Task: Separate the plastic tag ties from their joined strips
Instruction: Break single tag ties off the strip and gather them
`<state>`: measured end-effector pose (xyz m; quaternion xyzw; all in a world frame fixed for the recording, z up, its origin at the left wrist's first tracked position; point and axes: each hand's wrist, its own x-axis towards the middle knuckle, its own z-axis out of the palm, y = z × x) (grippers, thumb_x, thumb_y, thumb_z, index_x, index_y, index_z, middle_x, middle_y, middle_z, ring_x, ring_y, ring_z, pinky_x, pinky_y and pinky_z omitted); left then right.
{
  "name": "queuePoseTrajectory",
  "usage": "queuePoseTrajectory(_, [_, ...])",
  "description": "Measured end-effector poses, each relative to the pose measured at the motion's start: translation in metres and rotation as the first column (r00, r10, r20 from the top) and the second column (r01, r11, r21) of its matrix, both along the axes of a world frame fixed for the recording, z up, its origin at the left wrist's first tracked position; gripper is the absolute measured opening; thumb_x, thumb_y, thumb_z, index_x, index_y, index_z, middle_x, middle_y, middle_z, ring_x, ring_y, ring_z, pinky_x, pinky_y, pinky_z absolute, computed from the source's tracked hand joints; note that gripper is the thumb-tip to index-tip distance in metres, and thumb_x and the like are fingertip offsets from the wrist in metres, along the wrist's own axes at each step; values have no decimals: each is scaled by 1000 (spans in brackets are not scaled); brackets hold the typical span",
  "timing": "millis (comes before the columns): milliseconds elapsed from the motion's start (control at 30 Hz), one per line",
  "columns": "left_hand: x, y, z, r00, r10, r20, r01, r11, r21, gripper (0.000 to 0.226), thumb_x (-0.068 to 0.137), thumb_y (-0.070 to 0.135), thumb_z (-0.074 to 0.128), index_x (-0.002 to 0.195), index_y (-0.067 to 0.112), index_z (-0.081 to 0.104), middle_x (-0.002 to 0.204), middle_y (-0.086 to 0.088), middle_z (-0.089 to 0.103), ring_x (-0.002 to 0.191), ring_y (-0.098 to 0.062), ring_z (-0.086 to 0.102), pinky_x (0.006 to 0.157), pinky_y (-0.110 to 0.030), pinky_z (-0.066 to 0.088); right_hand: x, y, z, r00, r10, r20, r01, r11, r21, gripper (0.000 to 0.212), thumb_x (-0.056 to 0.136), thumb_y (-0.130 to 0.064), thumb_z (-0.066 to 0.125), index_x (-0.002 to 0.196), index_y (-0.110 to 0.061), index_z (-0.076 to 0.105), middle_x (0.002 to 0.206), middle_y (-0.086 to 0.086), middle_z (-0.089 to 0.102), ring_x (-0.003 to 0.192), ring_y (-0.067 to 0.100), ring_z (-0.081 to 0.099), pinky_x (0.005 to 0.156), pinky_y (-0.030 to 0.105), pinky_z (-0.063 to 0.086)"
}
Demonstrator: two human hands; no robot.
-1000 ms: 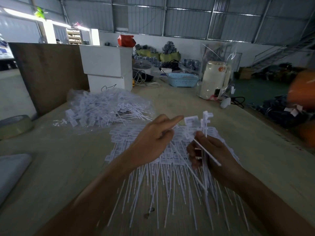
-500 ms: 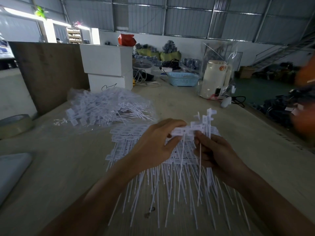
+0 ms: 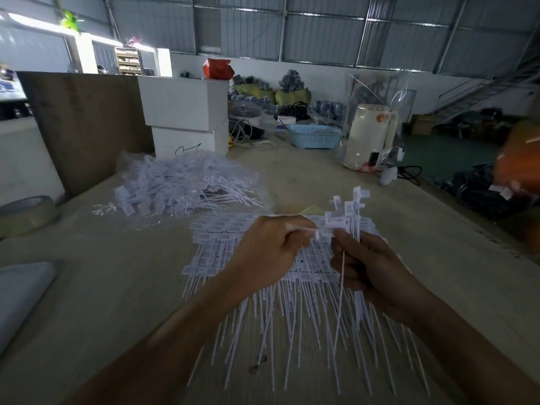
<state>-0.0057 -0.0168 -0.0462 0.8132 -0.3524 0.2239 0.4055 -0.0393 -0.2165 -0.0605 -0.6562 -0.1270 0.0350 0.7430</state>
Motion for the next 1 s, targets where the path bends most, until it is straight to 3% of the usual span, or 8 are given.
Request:
queuePoseTrajectory(100, [-2,-2,1,994,-30,-109,22,997,-77,31,100,9,54,70,9,64,54,4,59,47,-3,54,61,-6,38,-1,2,0,996,-31,80,37,996,-76,31,96,-32,57,71,-16,48,61,3,20,52,17,18,44,24,25])
queuePoseTrajectory(200, [0,-1,2,988,-67,-141,51,992,-114,29,100,15,55,73,18,64,49,8,52,42,-3,49,55,-16,40,-1,5,1,995,-59,80,64,996,-60,32,94,-35,59,71,-15,48,59,1,21,52,17,17,44,25,22])
queuePoseTrajectory(267, [3,1,1,980,-99,-172,74,986,-146,25,100,18,56,80,25,68,49,11,51,41,-2,47,53,-22,41,-2,7,2,996,-68,50,70,997,-39,34,93,-38,58,74,-12,45,58,-1,22,50,14,18,43,24,22])
queuePoseTrajectory(400, [7,2,0,943,-185,-278,115,962,-249,20,101,18,55,109,17,73,47,11,51,40,-7,44,51,-24,40,-3,9,4,998,-58,-5,58,998,-35,33,95,-39,53,75,-15,43,60,-2,21,50,13,17,44,24,19])
queuePoseTrajectory(500, [8,1,-1,900,-272,-341,150,927,-344,19,100,14,55,109,13,73,50,5,47,44,-18,42,50,-32,42,-3,9,5,999,-26,-36,26,1000,1,34,97,-38,51,71,-18,45,63,0,19,53,14,13,43,24,17])
queuePoseTrajectory(667, [6,-1,-2,824,-395,-407,155,847,-508,19,99,11,56,103,11,75,61,-12,47,53,-25,41,50,-30,40,-3,9,7,999,37,-31,-35,997,69,34,99,-36,49,69,-18,49,63,-1,20,50,11,16,39,20,23])
queuePoseTrajectory(833, [7,-7,-7,772,-451,-448,77,766,-639,18,97,10,58,96,7,75,64,-14,47,55,-24,42,50,-29,40,-3,10,6,998,53,-22,-51,995,84,35,100,-35,48,69,-18,49,64,1,19,50,11,15,39,19,24])
queuePoseTrajectory(1000, [6,-15,-12,629,-575,-523,-25,657,-753,13,94,11,63,90,4,74,63,-4,49,49,-16,43,46,-24,37,-5,10,6,999,34,27,-34,999,-1,35,99,-37,48,70,-18,41,62,-2,21,50,12,16,42,21,22])
